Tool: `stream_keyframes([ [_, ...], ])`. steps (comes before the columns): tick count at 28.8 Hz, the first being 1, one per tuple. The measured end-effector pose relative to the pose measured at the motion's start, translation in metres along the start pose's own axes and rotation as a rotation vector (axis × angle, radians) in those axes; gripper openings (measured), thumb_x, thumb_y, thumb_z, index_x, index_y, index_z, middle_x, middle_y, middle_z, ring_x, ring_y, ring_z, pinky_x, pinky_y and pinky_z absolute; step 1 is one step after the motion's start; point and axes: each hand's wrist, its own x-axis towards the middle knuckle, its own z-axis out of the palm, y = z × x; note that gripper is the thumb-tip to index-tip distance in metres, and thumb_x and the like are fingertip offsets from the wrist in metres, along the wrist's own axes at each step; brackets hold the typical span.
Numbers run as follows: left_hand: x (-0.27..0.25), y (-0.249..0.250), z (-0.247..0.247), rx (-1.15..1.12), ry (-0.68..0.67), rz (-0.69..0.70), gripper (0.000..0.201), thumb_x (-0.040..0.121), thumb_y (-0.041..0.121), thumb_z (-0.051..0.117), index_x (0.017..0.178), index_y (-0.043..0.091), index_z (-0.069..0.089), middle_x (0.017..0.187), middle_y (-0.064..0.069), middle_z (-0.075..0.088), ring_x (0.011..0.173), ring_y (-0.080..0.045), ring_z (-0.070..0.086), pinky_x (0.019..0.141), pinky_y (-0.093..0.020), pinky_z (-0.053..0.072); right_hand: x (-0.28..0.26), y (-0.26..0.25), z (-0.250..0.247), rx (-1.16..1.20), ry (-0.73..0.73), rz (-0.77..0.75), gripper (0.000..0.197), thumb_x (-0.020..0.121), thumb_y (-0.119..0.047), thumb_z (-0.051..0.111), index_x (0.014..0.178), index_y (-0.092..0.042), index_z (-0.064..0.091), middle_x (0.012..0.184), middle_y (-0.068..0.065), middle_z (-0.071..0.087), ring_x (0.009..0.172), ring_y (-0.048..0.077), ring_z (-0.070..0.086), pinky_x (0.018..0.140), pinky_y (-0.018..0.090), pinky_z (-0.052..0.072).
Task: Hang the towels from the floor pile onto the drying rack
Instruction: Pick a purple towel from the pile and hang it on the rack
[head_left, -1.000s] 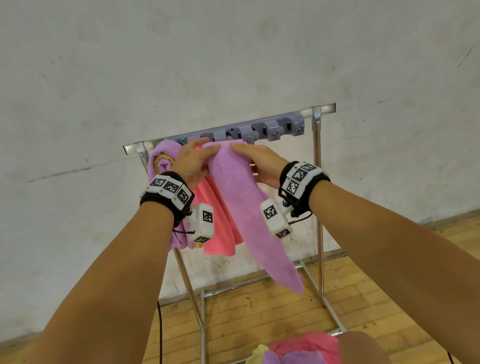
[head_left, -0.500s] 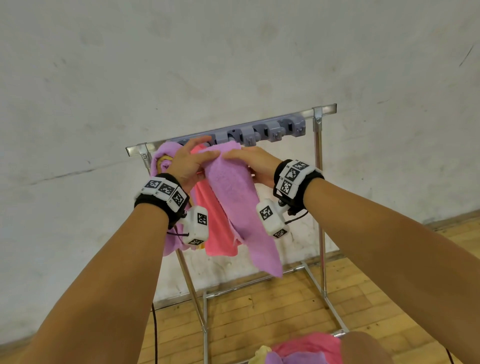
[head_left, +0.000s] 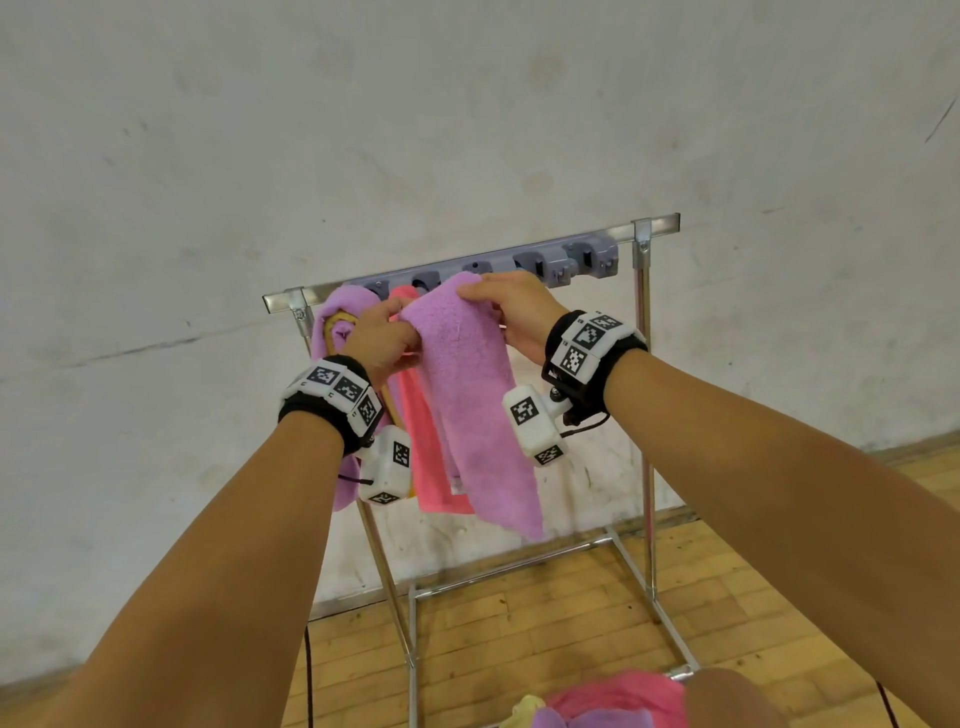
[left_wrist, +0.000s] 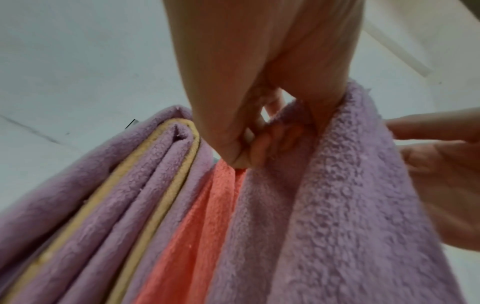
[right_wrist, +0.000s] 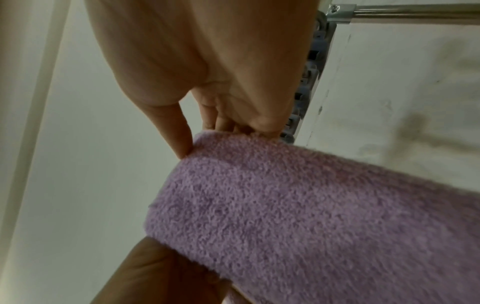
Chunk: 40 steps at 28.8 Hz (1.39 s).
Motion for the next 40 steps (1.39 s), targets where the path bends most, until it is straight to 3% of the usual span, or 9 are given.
stream_keyframes([
  [3,-0.001,0.009,0.000,0.200,0.120,0.105,0.034,0.092,0.000,0.049,0.118,0.017,0.064,0.082,-0.004,0.060,0.072,-0.018,0.056,0.072,-0.031,0.051,0.006,0.001,0.004,-0.099,0.026,0.022,0.027,0.091,-0.016,0.065,0.114,-0.001,0.069,0.111,0.012,0.070,0.100,0.022,0.064,0.084,0.036,0.053],
  [4,0.000,0.012,-0.001,0.238,0.146,0.133,0.036,0.092,0.000,0.049,0.122,0.013,0.064,0.087,-0.001,0.063,0.074,-0.007,0.038,0.077,-0.031,0.052,0.009,0.001,0.005,-0.160,0.038,0.020,0.028,0.090,-0.019,0.067,0.111,-0.001,0.070,0.111,0.014,0.070,0.100,0.023,0.064,0.087,0.038,0.053],
  [5,0.002,0.013,-0.003,0.263,0.160,0.153,0.036,0.091,0.000,0.049,0.122,0.011,0.065,0.094,-0.003,0.067,0.114,-0.028,0.048,0.079,-0.031,0.053,0.012,0.000,0.005,-0.223,0.050,0.011,0.027,0.089,-0.023,0.069,0.106,-0.002,0.070,0.107,0.012,0.070,0.097,0.022,0.063,0.087,0.039,0.053],
  [8,0.009,0.018,-0.010,0.313,0.160,0.201,0.026,0.089,0.003,0.051,0.095,0.019,0.071,0.081,0.002,0.065,0.084,-0.021,0.064,0.063,-0.015,0.046,0.017,-0.006,0.008,-0.330,0.084,-0.032,0.034,0.085,-0.027,0.074,0.113,-0.009,0.066,0.106,0.004,0.064,0.097,0.018,0.060,0.085,0.032,0.052],
  [12,0.020,0.027,-0.016,0.314,0.223,0.256,0.026,0.085,0.000,0.053,0.064,0.014,0.052,0.059,0.002,0.044,0.059,-0.013,0.040,0.048,-0.015,0.034,0.022,-0.012,0.015,-0.411,0.078,-0.119,0.040,0.080,-0.030,0.080,0.110,-0.012,0.062,0.108,0.001,0.063,0.097,0.015,0.061,0.069,0.021,0.045],
  [18,0.036,0.036,-0.023,0.427,0.299,0.249,0.027,0.080,0.000,0.050,0.059,0.016,0.042,0.058,0.000,0.042,0.061,-0.020,0.038,0.054,-0.028,0.030,0.033,-0.012,0.035,-0.548,-0.138,-0.073,0.053,0.073,-0.040,0.083,0.111,-0.014,0.057,0.107,0.001,0.063,0.092,0.015,0.060,0.074,0.031,0.053],
  [21,0.045,0.037,-0.025,0.463,0.309,0.258,0.030,0.078,0.000,0.052,0.059,0.019,0.038,0.058,0.001,0.038,0.063,-0.020,0.036,0.056,-0.029,0.028,0.046,-0.007,0.044,-0.676,-0.026,-0.182,0.038,0.080,-0.031,0.076,0.107,-0.010,0.057,0.105,0.007,0.067,0.097,0.024,0.065,0.084,0.039,0.056],
  [27,0.068,0.029,-0.041,0.622,0.370,0.273,0.020,0.079,0.008,0.061,0.068,0.018,0.047,0.063,0.001,0.047,0.065,-0.020,0.041,0.056,-0.031,0.033,0.075,-0.004,0.046,-0.753,0.165,-0.285,0.013,0.081,-0.019,0.064,0.092,-0.019,0.058,0.082,-0.005,0.062,0.077,0.016,0.057,0.058,0.024,0.041],
  [40,0.106,-0.006,-0.051,0.977,0.429,0.248,0.014,0.075,0.008,0.053,0.084,0.017,0.047,0.085,-0.010,0.054,0.073,-0.031,0.048,0.058,-0.035,0.034,0.122,0.019,0.057,-1.114,0.184,-0.341,0.021,0.084,-0.007,0.055,0.102,-0.017,0.052,0.100,0.007,0.053,0.084,0.028,0.054,0.067,0.036,0.044],
])
